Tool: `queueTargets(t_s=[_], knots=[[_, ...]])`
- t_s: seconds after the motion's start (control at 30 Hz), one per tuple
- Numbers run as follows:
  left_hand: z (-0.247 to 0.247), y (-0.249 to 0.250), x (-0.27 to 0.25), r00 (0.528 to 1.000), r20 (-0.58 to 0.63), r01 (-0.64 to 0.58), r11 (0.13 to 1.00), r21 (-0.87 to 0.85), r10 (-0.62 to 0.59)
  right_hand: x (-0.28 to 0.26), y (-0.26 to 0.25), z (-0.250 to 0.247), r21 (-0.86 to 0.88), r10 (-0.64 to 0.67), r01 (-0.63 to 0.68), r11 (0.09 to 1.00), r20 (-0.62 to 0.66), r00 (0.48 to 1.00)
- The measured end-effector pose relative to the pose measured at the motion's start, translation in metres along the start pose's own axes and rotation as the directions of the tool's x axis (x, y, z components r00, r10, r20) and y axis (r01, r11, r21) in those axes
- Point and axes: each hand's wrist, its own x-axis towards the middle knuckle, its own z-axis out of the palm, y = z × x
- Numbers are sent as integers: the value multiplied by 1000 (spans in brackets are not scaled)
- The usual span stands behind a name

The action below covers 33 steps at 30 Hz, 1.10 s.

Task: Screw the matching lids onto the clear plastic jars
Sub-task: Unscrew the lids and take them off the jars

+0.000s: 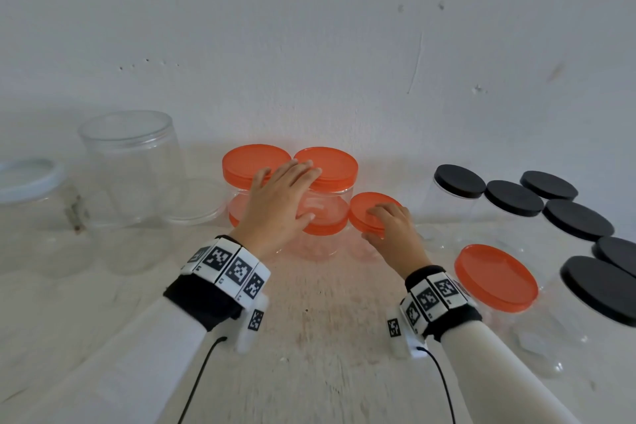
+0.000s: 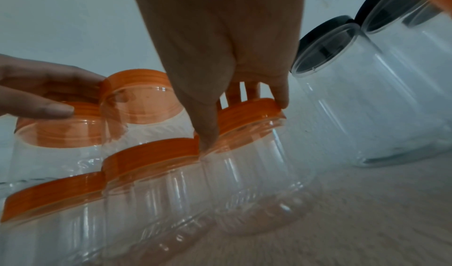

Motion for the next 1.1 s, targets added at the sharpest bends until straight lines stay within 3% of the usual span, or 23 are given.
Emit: queueTargets(t_s=[0.23, 0.4, 0.63, 0.77, 0.9, 1.1], knots=[[-1, 1, 0, 1000, 16, 2, 1000, 9, -3, 4, 1, 2, 14, -6, 6, 1000, -11, 1000], [-2, -1, 1, 1000, 30, -4, 1000, 9, 4, -3, 1, -8, -70, 45, -39, 997, 83, 996], [0, -3, 0, 999, 37, -11, 1000, 16, 10, -63, 19, -30, -110, 89, -90, 990, -19, 996], [-1, -4, 2, 999, 32, -18, 1000, 24, 17, -88, 40, -46, -140, 217, -229, 963, -97, 971], [-2, -4, 2, 999, 37, -21, 999, 42, 20, -98, 53, -57, -146, 338, -354, 924, -120, 933], [-2, -4, 2, 999, 30, -19, 999, 43, 18, -95, 54, -59, -61, 349, -358, 932, -120, 929]])
